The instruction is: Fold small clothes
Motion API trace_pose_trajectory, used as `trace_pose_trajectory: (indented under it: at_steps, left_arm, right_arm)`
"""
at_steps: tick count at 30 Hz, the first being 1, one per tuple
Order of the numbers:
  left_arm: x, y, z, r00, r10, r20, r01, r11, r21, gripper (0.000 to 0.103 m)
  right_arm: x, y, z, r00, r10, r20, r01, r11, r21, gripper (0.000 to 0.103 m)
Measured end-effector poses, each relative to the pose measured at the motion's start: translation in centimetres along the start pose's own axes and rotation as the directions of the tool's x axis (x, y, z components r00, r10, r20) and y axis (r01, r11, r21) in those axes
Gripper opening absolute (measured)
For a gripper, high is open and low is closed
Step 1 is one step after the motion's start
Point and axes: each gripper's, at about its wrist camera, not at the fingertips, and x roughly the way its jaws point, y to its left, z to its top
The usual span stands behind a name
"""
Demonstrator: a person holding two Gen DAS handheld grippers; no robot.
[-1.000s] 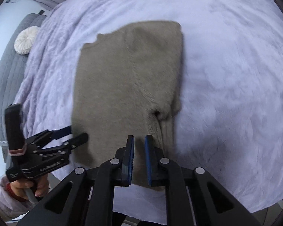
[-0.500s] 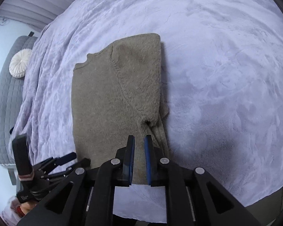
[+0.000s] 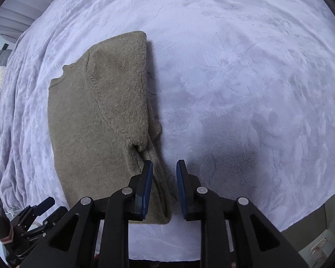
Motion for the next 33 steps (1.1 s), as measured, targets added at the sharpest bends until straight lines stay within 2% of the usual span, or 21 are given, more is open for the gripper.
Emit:
trace_pose_trajectory:
  at_steps: [6, 10, 18, 20, 21, 22, 24, 27, 29, 33]
  left_arm:
    - [-0.6, 0.1, 0.0, 1.0, -0.008, 0.009, 0.008, 1.0, 0.004, 0.06]
    - [-1.3, 0.2, -0.1, 1.0, -0.01, 0.011, 0.01, 1.0, 0.005, 0.06]
    - [-2.4, 0.5, 0.7, 1.0, -0.005, 0.008, 0.006, 1.0, -0.026, 0.06]
    - [-2.5, 0.4, 1.3, 1.0, -0.004, 0.006, 0.004, 0.999, -0.041, 0.065]
    - [-2.7, 0.4, 1.5, 1.0, -0.003, 0.018, 0.004, 0.999, -0.052, 0.084]
    - [-2.9, 0.5, 1.6, 0.999, -0.002, 0.039, 0.004, 0.998, -0.062, 0.095]
    - [-3.9, 0.6, 2.1, 0.996, 0.007, 0.092, 0.001, 0.997, -0.083, 0.096]
    - [-4.4, 0.8, 2.9, 0.995, -0.007, 0.104, 0.019, 0.993, -0.12, 0.103]
    - [-4.7, 0.8, 3.5, 0.995, 0.012, 0.102, 0.001, 0.991, -0.13, 0.103]
    - [-4.9, 0.5, 4.1, 0.992, 0.062, 0.106, -0.048, 0.99, -0.131, 0.103]
  right_arm:
    - [-1.1, 0.9, -1.1, 1.0, -0.011, -0.006, 0.011, 1.0, -0.024, 0.026]
    - [-2.1, 1.7, -1.4, 1.0, -0.002, -0.001, 0.002, 1.0, -0.025, 0.033]
    - [-3.8, 3.8, -0.9, 1.0, 0.011, 0.004, -0.011, 0.999, -0.053, 0.035]
    - [-4.2, 4.4, -0.7, 1.0, 0.005, 0.017, -0.004, 0.998, -0.069, 0.047]
    - [-4.5, 4.8, -0.4, 1.0, 0.003, 0.026, -0.001, 0.997, -0.081, 0.049]
    - [-4.6, 5.1, -0.2, 1.0, 0.003, 0.03, 0.0, 0.996, -0.09, 0.049]
    - [-5.0, 5.7, 0.3, 0.999, -0.001, 0.039, 0.005, 0.994, -0.11, 0.052]
    - [-5.6, 6.3, 1.0, 0.998, -0.015, 0.064, 0.024, 0.99, -0.137, 0.067]
    - [-6.1, 6.8, 1.3, 0.995, -0.043, 0.094, 0.057, 0.987, -0.151, 0.083]
    - [-6.7, 7.9, 1.7, 0.982, -0.109, 0.151, 0.141, 0.967, -0.215, 0.087]
